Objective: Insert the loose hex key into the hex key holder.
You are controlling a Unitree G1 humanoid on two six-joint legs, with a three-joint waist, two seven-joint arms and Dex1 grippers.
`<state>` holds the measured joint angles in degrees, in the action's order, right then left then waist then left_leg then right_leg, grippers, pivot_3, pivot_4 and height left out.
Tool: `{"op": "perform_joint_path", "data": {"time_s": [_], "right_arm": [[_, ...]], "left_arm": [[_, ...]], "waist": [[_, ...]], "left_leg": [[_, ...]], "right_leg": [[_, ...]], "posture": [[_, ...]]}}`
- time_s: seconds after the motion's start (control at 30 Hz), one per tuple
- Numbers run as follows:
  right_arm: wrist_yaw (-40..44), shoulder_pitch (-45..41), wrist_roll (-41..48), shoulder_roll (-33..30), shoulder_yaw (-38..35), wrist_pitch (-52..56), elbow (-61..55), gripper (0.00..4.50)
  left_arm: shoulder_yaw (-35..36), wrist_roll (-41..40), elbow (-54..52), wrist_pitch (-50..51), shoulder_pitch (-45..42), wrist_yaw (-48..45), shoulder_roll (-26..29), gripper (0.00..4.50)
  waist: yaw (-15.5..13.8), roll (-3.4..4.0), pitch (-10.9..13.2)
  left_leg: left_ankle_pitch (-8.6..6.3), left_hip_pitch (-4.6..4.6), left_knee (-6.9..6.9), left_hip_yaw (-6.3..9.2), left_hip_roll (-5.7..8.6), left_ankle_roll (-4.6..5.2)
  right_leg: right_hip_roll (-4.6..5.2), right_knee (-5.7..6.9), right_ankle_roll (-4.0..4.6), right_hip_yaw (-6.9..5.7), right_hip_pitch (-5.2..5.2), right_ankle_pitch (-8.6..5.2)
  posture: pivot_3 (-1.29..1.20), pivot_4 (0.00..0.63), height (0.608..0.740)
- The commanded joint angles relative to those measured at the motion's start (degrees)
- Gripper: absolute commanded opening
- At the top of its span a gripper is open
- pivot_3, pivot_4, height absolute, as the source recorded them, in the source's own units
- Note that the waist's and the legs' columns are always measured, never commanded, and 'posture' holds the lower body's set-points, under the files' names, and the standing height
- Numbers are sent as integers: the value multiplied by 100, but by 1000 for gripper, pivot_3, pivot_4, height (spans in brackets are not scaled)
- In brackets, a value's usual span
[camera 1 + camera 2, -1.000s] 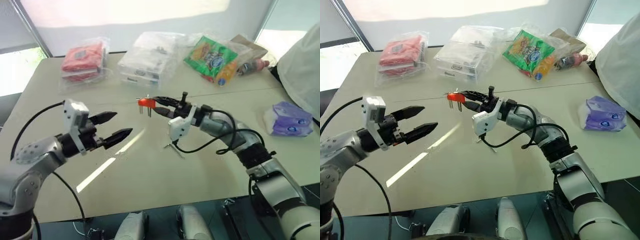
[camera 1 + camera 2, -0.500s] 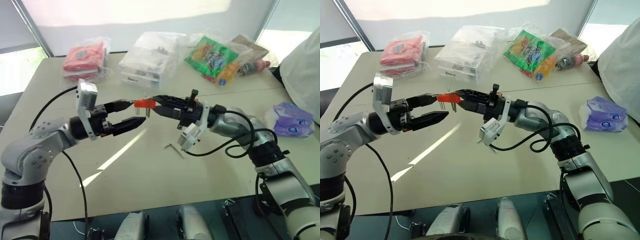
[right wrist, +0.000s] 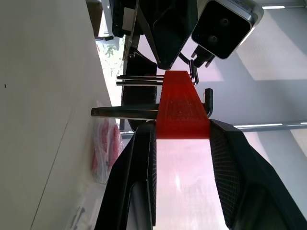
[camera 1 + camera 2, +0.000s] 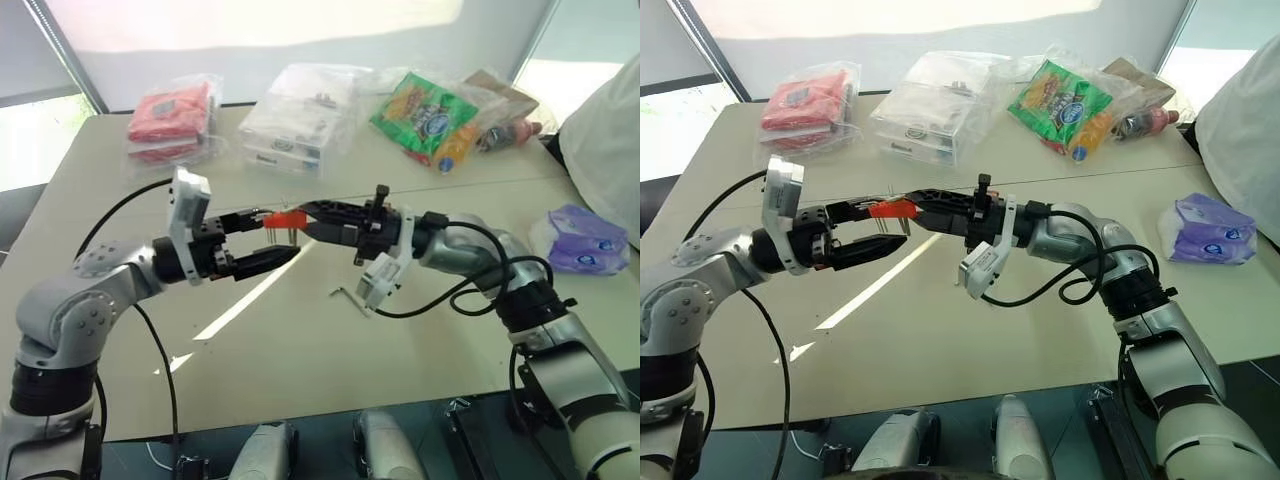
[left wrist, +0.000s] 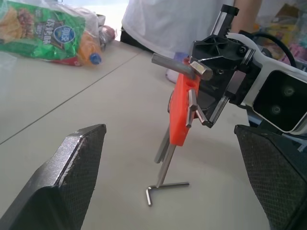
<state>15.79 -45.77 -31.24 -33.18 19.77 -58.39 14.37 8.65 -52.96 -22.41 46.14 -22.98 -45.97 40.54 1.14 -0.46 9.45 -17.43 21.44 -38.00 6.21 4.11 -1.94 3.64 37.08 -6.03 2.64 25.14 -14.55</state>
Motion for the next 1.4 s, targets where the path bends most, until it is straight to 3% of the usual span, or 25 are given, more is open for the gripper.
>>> {"op": "perform_joint_path", "data": {"time_s": [0.03, 0.7, 0.8, 1.03, 1.4], "right_arm": [[131, -93, 311, -11, -33, -60, -52, 982], [647, -24, 624, 54, -11, -4, -64, 982], [677, -14, 646, 50, -23, 7, -77, 982], [736, 20, 676, 43, -35, 75, -136, 982], [975, 107, 937, 38, -8, 324, -191, 982]], "left_arm": [[14, 124, -75, -179, -137, -76, 27, 4500], [40, 265, 18, -255, -285, -18, -224, 4500], [17, 295, 33, -266, -261, 5, -280, 3641], [2, 369, 41, -298, -211, 24, -368, 109], [-42, 448, 7, -298, -184, 44, -427, 48]], "waist": [[2, 0, 0], [-1, 0, 0], [-1, 0, 0], [-2, 0, 0], [-4, 0, 0]], "left_leg": [[0, 0, 0, 0, 0, 0], [0, 0, -1, 0, 0, 0], [0, 0, -1, 1, 0, 0], [0, 0, -2, 0, 0, 0], [0, 0, -3, 1, 0, 0]], "right_leg": [[0, 0, 0, 0, 0, 0], [0, 1, 0, 0, 1, 0], [0, 1, 0, 0, 0, 0], [1, 2, 0, 0, 0, 0], [1, 1, 0, 0, 0, 0]], "posture": [[0, 150, 740], [0, 150, 740], [0, 150, 740], [0, 150, 740], [0, 150, 740]]}}
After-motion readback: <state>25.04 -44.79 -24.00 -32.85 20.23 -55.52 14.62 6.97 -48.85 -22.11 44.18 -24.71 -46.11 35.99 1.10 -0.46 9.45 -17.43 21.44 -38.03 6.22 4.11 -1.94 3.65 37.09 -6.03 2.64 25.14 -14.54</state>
